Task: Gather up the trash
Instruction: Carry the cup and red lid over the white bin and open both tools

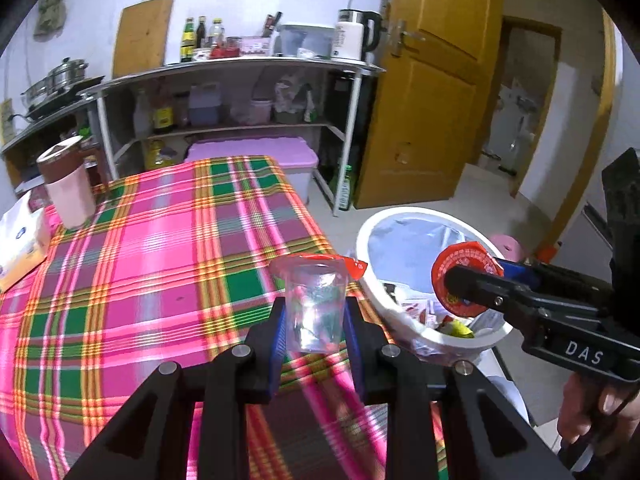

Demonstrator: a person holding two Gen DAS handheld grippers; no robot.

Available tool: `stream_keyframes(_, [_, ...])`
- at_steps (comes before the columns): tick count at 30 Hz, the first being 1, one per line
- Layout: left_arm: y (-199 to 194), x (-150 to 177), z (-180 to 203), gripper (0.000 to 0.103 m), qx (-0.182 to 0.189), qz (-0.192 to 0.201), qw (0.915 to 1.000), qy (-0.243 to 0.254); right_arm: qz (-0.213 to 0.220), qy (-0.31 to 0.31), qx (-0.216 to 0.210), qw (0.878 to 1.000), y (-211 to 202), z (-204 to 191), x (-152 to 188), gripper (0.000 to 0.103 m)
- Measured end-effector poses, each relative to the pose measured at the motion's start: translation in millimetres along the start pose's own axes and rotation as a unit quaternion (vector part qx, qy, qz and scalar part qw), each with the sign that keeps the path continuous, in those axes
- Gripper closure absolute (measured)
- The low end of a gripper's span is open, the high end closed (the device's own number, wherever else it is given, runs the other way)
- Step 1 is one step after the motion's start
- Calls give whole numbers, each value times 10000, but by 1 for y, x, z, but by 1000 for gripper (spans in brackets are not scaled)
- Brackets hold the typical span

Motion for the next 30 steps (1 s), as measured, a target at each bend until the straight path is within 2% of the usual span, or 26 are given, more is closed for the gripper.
stream_keyframes(12, [44, -2, 52, 75, 565, -290, 9974, 340, -124, 473, 585, 9971, -6, 65, 18, 61])
stream_keyframes(30, [105, -4, 95, 75, 952, -704, 9911, 606, -484, 805, 894, 9916, 10, 118, 37, 61])
Point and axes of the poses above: each gripper's, at about its wrist camera, not at the fingertips, and y roughly the way its jaws point, z to its right, x to its underside, the point moved 5 cm from there along y, roughly the way its jaws point, and after that the axes turned 6 degrees about -y, right-handed, at the moved point
